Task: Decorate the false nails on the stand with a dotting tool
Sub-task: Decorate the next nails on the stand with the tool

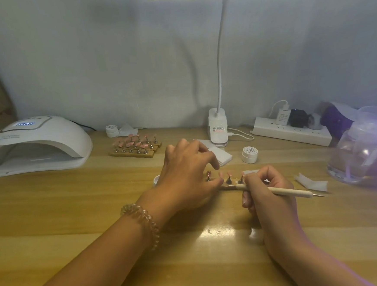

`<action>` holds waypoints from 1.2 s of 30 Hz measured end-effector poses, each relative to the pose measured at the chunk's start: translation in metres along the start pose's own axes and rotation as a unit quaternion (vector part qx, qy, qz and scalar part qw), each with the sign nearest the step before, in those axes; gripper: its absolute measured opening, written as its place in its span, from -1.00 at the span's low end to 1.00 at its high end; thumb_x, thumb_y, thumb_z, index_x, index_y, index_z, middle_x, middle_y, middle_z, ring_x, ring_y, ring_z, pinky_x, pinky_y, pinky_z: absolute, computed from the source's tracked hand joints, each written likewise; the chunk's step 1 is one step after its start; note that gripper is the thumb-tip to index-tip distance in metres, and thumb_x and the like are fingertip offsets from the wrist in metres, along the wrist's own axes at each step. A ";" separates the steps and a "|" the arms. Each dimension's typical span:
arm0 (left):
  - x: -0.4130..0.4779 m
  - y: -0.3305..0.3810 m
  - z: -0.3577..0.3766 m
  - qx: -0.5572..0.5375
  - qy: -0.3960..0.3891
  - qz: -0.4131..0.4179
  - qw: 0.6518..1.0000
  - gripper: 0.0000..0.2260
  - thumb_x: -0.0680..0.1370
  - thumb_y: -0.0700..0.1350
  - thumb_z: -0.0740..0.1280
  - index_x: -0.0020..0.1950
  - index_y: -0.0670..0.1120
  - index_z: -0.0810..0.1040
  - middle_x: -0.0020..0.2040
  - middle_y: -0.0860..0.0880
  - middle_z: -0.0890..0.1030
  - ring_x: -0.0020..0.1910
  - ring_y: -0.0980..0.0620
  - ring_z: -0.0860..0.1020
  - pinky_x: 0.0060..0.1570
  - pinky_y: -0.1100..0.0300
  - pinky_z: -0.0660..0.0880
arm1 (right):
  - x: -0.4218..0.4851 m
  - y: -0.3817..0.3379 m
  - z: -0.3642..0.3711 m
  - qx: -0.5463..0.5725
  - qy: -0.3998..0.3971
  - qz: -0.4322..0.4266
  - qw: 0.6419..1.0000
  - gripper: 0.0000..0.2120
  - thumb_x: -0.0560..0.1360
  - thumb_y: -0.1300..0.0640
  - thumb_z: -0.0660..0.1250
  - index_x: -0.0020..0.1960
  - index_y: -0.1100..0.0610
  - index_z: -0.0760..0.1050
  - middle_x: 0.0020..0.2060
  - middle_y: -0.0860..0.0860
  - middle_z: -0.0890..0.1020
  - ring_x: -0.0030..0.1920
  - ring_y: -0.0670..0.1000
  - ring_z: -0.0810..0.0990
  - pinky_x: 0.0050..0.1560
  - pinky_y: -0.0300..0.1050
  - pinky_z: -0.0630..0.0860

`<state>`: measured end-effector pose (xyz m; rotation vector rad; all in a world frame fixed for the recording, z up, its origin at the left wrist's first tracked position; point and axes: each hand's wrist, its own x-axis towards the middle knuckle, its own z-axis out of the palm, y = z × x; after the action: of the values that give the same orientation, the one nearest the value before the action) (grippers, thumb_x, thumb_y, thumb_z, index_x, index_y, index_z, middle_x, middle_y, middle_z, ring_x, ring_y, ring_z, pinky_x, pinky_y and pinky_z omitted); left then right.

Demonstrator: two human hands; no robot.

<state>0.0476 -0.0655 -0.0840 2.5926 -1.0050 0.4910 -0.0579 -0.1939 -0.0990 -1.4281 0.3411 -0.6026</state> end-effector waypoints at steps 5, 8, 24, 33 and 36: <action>-0.004 0.008 0.006 -0.008 0.015 0.003 1.000 -0.88 0.52 0.16 0.36 -0.01 0.16 0.59 0.17 0.17 0.45 0.17 0.12 0.27 -0.09 0.18 -0.02 | 0.001 -0.001 0.001 0.003 0.001 0.003 1.000 -0.76 0.51 0.26 0.30 -0.30 0.17 0.33 -0.59 0.05 0.44 -0.60 -0.13 0.33 -0.58 -0.35 0.26; -0.005 0.011 0.007 0.002 0.023 0.014 1.000 -0.90 0.54 0.12 0.35 -0.02 0.14 0.58 0.17 0.16 0.46 0.15 0.12 0.27 -0.09 0.17 -0.02 | 0.001 0.000 0.001 0.001 0.000 0.005 1.000 -0.77 0.50 0.24 0.31 -0.29 0.16 0.35 -0.59 0.05 0.44 -0.59 -0.13 0.33 -0.58 -0.35 0.26; -0.055 0.014 -0.025 -0.169 -0.118 -0.010 0.979 -0.88 0.42 0.04 0.43 -0.23 0.21 0.50 -0.16 0.27 0.50 -0.15 0.38 0.45 -0.06 0.33 0.38 | 0.000 -0.005 -0.002 0.026 0.025 0.020 0.999 -0.81 0.50 0.27 0.28 -0.26 0.15 0.36 -0.58 0.01 0.44 -0.56 -0.13 0.35 -0.55 -0.32 0.28; -0.064 0.004 0.001 -0.198 -0.032 -0.061 0.978 -0.94 0.49 0.04 0.43 -0.11 0.09 0.60 -0.07 0.23 0.54 0.11 0.18 0.48 -0.08 0.16 0.47 | 0.000 -0.001 -0.002 0.006 0.002 0.010 1.000 -0.82 0.52 0.26 0.29 -0.25 0.16 0.38 -0.57 0.02 0.46 -0.55 -0.14 0.36 -0.56 -0.33 0.29; -0.066 0.003 0.003 -0.203 -0.023 -0.060 0.977 -0.93 0.49 0.06 0.44 -0.09 0.10 0.62 -0.05 0.22 0.55 -0.08 0.32 0.48 -0.15 0.18 0.45 | 0.001 0.000 -0.002 0.000 -0.004 0.004 1.000 -0.81 0.52 0.27 0.29 -0.25 0.16 0.38 -0.58 0.02 0.46 -0.55 -0.13 0.36 -0.55 -0.33 0.30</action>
<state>0.0009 -0.0305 -0.1143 2.2863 -0.8523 0.1734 -0.0580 -0.1958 -0.0987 -1.4290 0.3403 -0.5890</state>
